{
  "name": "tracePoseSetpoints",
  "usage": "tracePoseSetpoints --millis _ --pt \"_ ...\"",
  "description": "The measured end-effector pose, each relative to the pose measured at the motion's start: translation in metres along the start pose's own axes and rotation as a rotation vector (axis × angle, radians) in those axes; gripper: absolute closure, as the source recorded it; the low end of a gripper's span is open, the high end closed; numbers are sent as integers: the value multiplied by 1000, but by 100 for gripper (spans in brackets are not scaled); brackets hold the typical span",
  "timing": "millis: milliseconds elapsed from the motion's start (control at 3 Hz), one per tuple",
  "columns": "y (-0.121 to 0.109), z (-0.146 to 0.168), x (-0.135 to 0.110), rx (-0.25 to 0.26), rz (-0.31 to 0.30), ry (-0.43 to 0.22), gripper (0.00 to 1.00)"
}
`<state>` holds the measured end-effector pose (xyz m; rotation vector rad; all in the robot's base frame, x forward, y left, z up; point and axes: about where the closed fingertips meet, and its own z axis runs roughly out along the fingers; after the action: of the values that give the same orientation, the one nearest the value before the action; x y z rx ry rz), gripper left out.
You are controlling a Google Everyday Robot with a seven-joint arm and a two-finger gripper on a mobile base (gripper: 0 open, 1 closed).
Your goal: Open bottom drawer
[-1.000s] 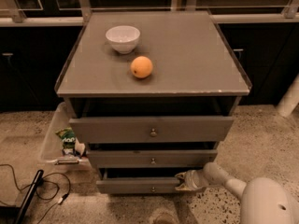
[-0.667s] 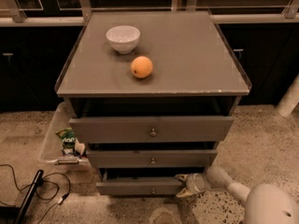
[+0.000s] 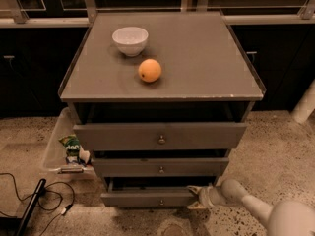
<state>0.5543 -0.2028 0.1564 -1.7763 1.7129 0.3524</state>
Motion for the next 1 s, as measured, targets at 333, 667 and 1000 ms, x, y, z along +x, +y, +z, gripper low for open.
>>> tracePoseSetpoints --millis 333,667,1000 --pt "50 -27 -5 1 -29 -35 71" --pt "61 -36 -8 -2 -38 -41 94" --pt "60 -37 -9 -2 -38 -41 92"
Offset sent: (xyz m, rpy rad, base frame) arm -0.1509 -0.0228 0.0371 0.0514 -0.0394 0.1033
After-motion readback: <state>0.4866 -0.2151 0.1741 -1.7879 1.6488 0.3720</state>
